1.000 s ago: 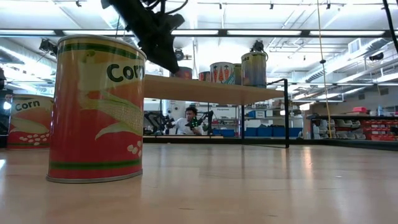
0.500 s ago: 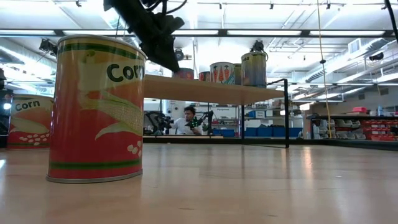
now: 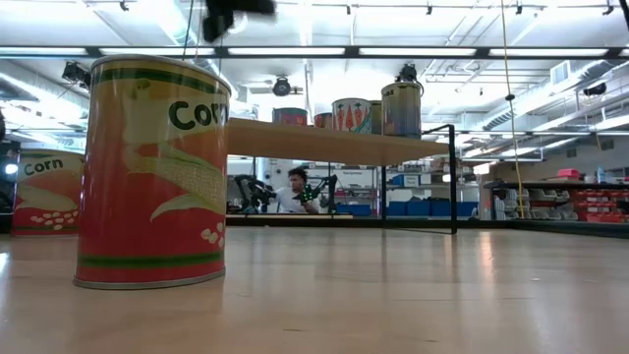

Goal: Pick and place cans onto a shelf
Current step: Put the canned green peas on the shelf

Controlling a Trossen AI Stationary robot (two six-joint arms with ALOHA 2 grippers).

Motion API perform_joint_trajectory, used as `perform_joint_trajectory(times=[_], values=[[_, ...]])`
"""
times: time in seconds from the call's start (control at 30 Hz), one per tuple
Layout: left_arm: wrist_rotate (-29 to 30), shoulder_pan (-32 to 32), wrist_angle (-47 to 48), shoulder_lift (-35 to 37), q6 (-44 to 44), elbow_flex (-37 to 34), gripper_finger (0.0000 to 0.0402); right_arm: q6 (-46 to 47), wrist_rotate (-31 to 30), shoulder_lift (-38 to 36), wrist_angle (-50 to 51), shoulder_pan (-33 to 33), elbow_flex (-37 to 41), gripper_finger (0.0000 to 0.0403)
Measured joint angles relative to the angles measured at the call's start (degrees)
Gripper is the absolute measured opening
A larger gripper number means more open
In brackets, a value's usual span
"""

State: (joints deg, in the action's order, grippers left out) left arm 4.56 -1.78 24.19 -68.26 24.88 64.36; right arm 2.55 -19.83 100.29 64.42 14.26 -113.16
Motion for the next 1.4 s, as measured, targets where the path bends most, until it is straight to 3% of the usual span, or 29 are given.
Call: perform_joint_trajectory(times=[0.2,0.4,0.57,0.73,0.87,1.03,1.17,1.3,1.4], values=[[-1.65,-17.9,1.69,1.84,8.43,0.03,0.0054,3.49,-0.61,0.02,-3.62,3.97,8.49,0.0359],[6.0,-32.12,6.44,-0.82,20.87,-0.02,0.0106,6.96,-2.82,0.04,-5.89,5.49,10.53,0.0359],[12.82,-37.96,13.13,0.11,30.15,-0.04,0.0183,8.84,-4.61,-0.15,-6.13,6.44,10.22,0.0359],[29.16,-37.7,25.65,6.31,38.02,-0.04,0.0239,11.56,-4.67,-0.75,-8.43,7.54,10.18,0.0359],[37.71,-29.22,42.2,12.25,47.71,-0.03,0.0253,13.61,-6.04,-1.13,-9.55,8.45,10.13,0.0359],[38.62,-9.68,52.7,16.96,49.2,-0.04,0.0254,14.07,-7.37,-1.32,-9.78,8.53,10.13,0.0359],[32.86,9.02,52.54,16.74,37.52,-0.02,0.0258,14.22,-8.02,-1.38,-11.69,6.64,10.13,0.0359],[26.99,24.73,45.46,13.65,26.09,-0.02,0.0284,13.15,-7.33,-1.38,-14.65,3.82,10.13,0.0359],[22.53,35.59,40.72,10.68,22.48,-0.02,0.0309,12.39,-7.11,-1.38,-15.75,2.03,10.13,0.0359]])
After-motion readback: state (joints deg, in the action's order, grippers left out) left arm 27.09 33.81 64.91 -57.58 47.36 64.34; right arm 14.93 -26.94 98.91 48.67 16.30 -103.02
